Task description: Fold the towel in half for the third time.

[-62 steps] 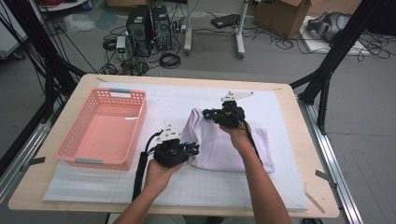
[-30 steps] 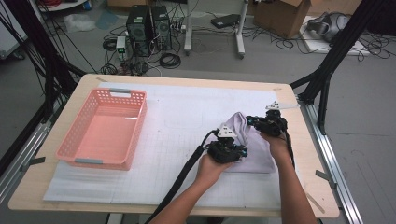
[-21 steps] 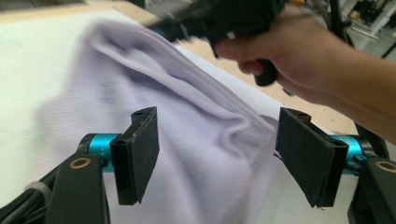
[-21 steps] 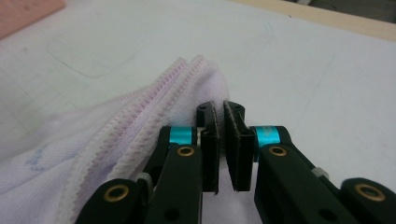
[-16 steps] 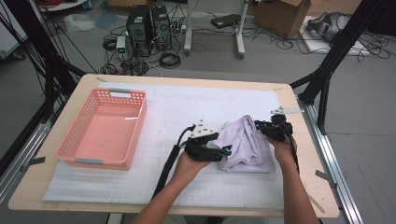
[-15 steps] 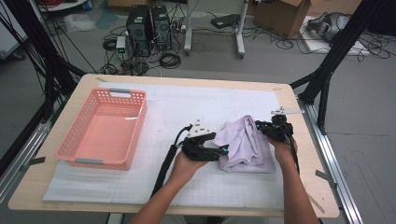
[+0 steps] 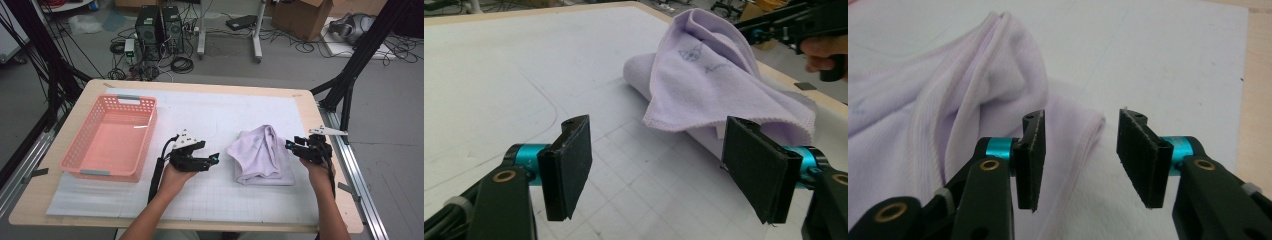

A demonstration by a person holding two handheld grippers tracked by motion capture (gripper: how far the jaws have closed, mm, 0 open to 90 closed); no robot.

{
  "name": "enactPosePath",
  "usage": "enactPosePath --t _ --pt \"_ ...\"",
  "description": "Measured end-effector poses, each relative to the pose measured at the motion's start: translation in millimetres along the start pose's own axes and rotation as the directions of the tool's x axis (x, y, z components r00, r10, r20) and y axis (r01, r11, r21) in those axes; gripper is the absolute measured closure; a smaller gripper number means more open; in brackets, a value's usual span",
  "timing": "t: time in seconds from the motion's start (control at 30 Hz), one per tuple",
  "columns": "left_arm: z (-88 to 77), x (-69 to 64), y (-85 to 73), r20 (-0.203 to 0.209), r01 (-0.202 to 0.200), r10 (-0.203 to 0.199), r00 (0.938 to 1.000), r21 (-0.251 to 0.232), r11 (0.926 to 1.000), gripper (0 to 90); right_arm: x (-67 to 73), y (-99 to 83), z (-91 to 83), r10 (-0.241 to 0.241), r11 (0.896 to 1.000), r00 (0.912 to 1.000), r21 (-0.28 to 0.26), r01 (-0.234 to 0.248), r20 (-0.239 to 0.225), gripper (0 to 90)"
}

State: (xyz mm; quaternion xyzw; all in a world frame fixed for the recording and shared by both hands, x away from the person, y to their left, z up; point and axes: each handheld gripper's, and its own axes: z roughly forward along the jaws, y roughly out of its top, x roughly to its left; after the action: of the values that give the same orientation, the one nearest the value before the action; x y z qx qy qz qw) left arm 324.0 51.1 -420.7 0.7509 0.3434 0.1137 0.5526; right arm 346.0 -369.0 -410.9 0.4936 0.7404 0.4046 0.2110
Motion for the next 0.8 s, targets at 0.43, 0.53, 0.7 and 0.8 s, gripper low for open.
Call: enactPosePath --t 0.43,0.53,0.7,0.8 --pt "-15.1 12.3 -9.4 -0.015 0.01 -0.01 0.9998 -0.007 0.9999 29.2 34.3 -21.4 -38.4 -0.095 0.995 0.9936 -0.035 0.093 -0.061 59.5" --pt "-19.1 13.7 -13.5 -0.016 0.01 -0.01 0.9998 -0.003 0.9999 29.3 44.0 -22.6 -42.7 -0.092 0.995 0.9894 -0.043 0.087 -0.112 66.5" --pt "-23.1 14.7 -22.4 -0.017 0.007 -0.007 0.9998 0.011 0.9999 29.4 60.2 -30.9 -29.7 -0.111 0.993 0.9797 0.03 0.118 -0.167 69.8" --pt "-24.9 17.2 -27.3 -0.017 0.014 -0.014 0.9998 0.022 0.9996 29.6 65.8 -34.5 -17.0 -0.104 0.989 0.9843 0.091 0.118 -0.142 62.3"
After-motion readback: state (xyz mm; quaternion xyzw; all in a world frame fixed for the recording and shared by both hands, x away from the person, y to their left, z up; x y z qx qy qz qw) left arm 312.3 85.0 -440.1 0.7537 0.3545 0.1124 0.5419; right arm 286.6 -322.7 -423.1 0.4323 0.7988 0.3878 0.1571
